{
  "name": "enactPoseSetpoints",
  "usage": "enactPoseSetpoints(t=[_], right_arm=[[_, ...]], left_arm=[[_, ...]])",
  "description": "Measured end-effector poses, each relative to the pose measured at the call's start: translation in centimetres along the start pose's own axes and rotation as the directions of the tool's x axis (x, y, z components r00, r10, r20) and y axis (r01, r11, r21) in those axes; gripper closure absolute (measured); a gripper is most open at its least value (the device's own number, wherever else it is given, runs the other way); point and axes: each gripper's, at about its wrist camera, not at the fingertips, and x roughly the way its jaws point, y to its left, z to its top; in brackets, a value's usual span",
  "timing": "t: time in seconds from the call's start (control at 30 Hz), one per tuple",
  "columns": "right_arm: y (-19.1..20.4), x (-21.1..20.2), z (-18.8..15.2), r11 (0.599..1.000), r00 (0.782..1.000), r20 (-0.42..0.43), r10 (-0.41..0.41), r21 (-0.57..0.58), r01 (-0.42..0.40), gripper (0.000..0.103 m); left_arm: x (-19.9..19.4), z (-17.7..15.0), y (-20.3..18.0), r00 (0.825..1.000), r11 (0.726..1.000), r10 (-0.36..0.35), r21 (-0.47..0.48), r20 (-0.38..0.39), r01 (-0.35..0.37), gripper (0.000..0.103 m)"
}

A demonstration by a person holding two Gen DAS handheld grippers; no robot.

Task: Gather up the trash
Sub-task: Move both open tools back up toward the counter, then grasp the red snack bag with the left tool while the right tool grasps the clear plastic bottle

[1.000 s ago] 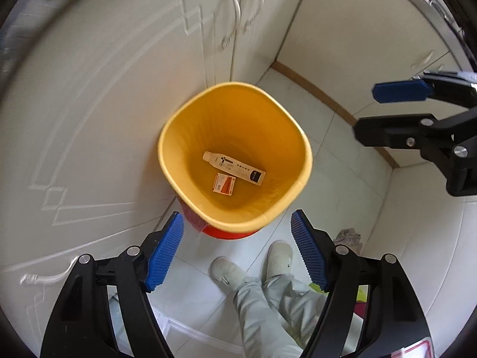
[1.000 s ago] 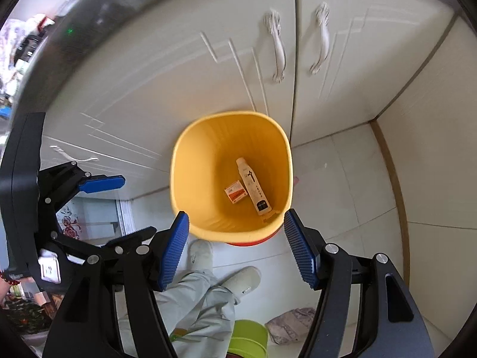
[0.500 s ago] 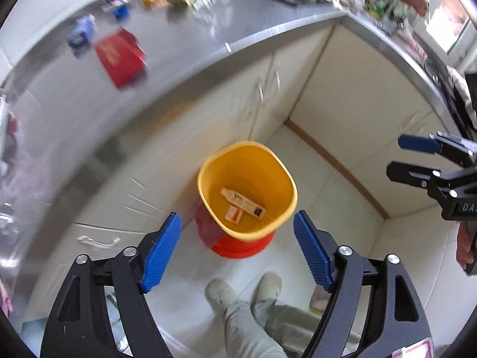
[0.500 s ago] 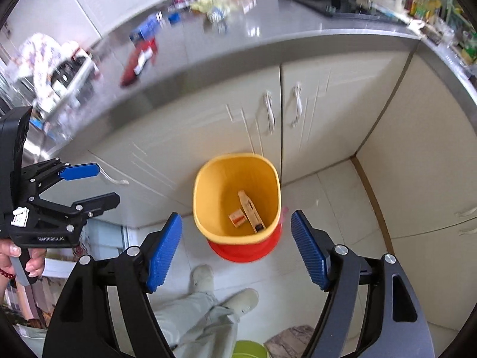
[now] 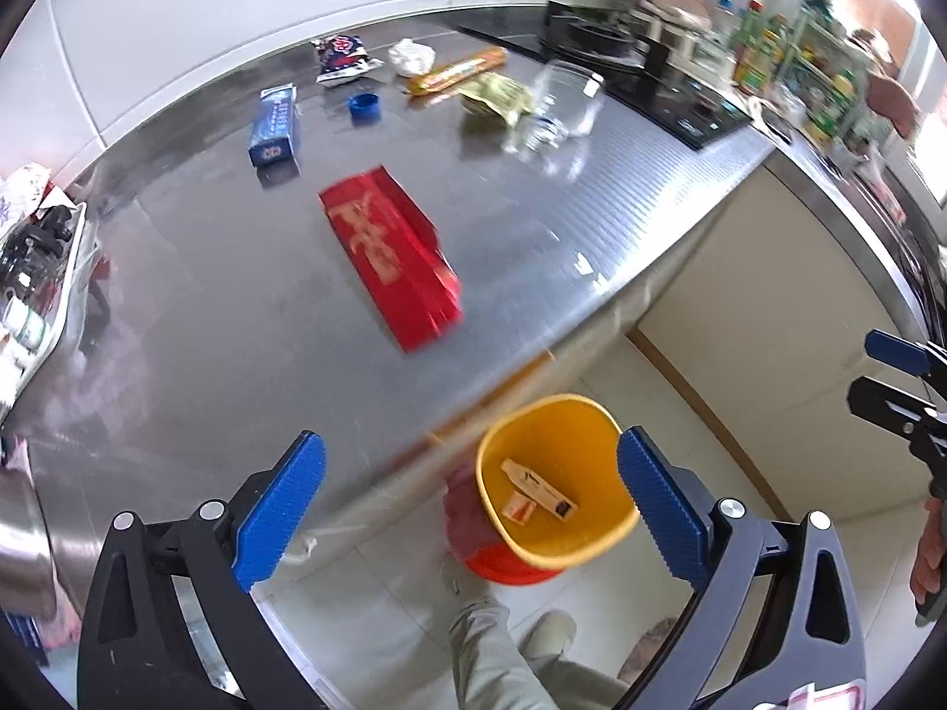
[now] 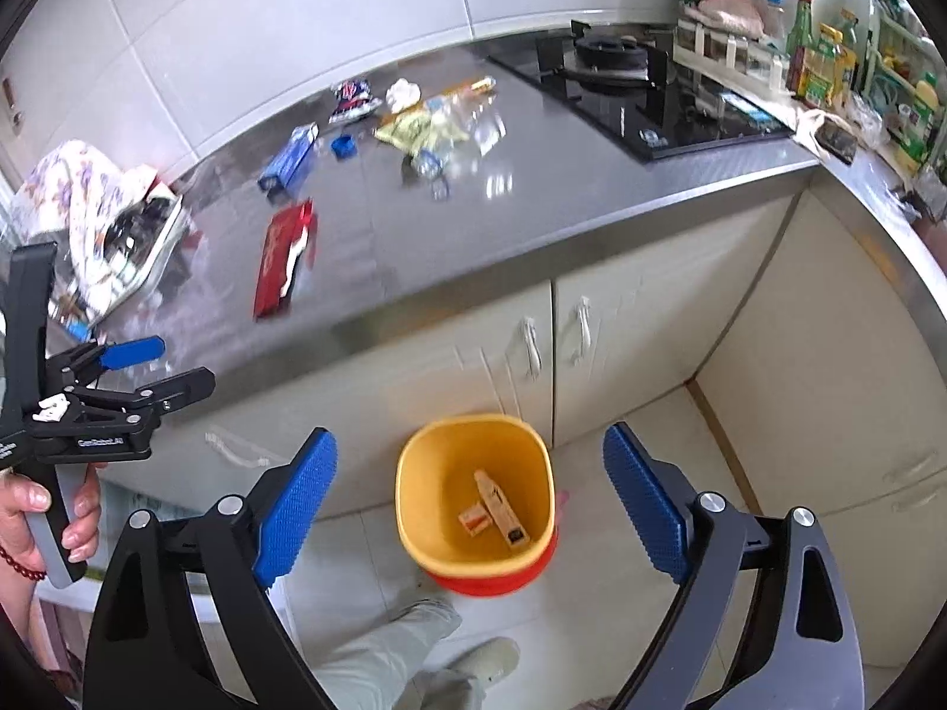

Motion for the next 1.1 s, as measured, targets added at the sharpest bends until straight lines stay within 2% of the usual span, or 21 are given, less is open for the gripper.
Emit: enactPoseSetpoints(t=[0.37,0.63,0.83,1.1], right_arm=[[1.7,5.7,8.8,1.000,0.999,0.023,-0.027,0.013,0.027,0.012],[2.5,10.2,13.9,0.998,0.998,0.020,-0.056,0.032,0.055,0.012],[2.7,13.5,16.5,0.996,0.998,-0.002,-0.063,0.067,0.063,0.012],[1.8,17.5,18.7,0.976,0.994,-0.036,-0.104,0.190,0.109,0.012]], left_arm=[[6.5,5.6,3.0,0.997,0.999,-0.035,-0.026,-0.068,0.034,0.005],[8.7,7.5,4.2,0.995,0.999,-0.047,-0.018,-0.082,0.046,0.005],[9.5,8.5,4.3,0.997,0.999,-0.036,0.019,-0.064,0.037,0.005],[10.4,9.8,4.6,0.999,0.998,0.005,0.066,-0.037,-0.003,0.005]])
